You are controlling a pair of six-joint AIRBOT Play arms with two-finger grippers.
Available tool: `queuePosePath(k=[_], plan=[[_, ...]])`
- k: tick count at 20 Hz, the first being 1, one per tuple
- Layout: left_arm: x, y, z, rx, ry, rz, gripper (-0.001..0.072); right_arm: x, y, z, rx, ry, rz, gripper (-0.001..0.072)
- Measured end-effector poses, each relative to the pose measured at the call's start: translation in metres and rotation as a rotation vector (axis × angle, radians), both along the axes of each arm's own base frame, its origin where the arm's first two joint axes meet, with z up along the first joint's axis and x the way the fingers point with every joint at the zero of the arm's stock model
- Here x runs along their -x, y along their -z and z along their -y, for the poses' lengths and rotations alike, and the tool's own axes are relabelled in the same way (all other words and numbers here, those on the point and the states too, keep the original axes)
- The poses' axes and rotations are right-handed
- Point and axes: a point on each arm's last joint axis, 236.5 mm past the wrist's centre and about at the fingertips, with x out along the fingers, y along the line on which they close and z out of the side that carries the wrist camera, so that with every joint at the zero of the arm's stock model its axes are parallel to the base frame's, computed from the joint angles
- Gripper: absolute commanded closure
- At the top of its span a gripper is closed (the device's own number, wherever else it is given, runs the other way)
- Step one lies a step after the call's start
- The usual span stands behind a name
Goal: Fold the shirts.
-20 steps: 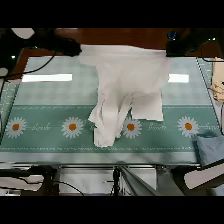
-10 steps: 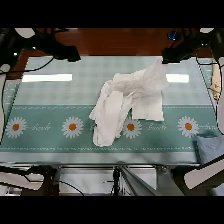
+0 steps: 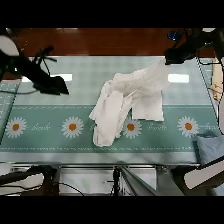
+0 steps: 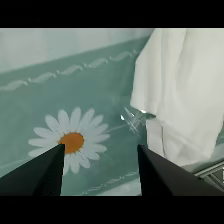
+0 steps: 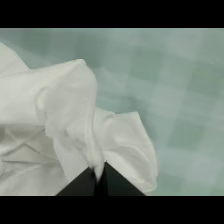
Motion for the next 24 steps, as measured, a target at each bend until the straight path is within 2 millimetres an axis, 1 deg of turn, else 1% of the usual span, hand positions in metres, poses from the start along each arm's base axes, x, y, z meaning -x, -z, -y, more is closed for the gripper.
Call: queuePosePath(k=[2, 3, 4, 6, 8, 11, 13, 16, 18, 21, 24], plan=[[0.036, 0.022, 0.018, 0.088, -0.031, -0.056, 0.0146, -0.001, 0.0, 0.002, 0.001, 0.004, 0.002, 0.0689], [0.054, 0.032, 0.031, 0.15, -0.052, -0.082, 0.0147, -0.001, 0.0, 0.002, 0.0, 0.006, 0.004, 0.0688], [0.067, 0.041, 0.044, 0.209, -0.076, -0.098, 0.0147, -0.002, 0.001, 0.002, -0.001, 0.006, 0.003, 0.0689], [0.085, 0.055, 0.066, 0.292, -0.109, -0.117, 0.0147, -0.002, 0.002, 0.002, -0.004, 0.006, 0.002, 0.0688], [0.094, 0.063, 0.085, 0.335, -0.12, -0.116, 0.0147, -0.003, 0.003, 0.001, -0.006, 0.006, 0.001, 0.0689], [0.097, 0.076, 0.105, 0.346, -0.126, -0.096, 0.0147, -0.003, 0.003, 0.001, -0.008, 0.005, 0.001, 0.0689], [0.098, 0.087, 0.113, 0.339, -0.14, -0.109, 0.0147, -0.003, 0.004, 0.001, -0.008, 0.005, 0.001, 0.0688], [0.097, 0.102, 0.118, 0.323, -0.165, -0.137, 0.0147, -0.003, 0.004, 0.001, -0.009, 0.005, 0.001, 0.0688], [0.089, 0.107, 0.121, 0.318, -0.177, -0.133, 0.0147, -0.003, 0.004, 0.0, -0.01, 0.005, 0.001, 0.0688], [0.072, 0.108, 0.13, 0.317, -0.174, -0.11, 0.0148, -0.004, 0.004, 0.0, -0.01, 0.004, 0.003, 0.0688], [0.059, 0.11, 0.145, 0.317, -0.148, -0.111, 0.0147, -0.004, 0.004, 0.0, -0.01, 0.004, 0.003, 0.0689]])
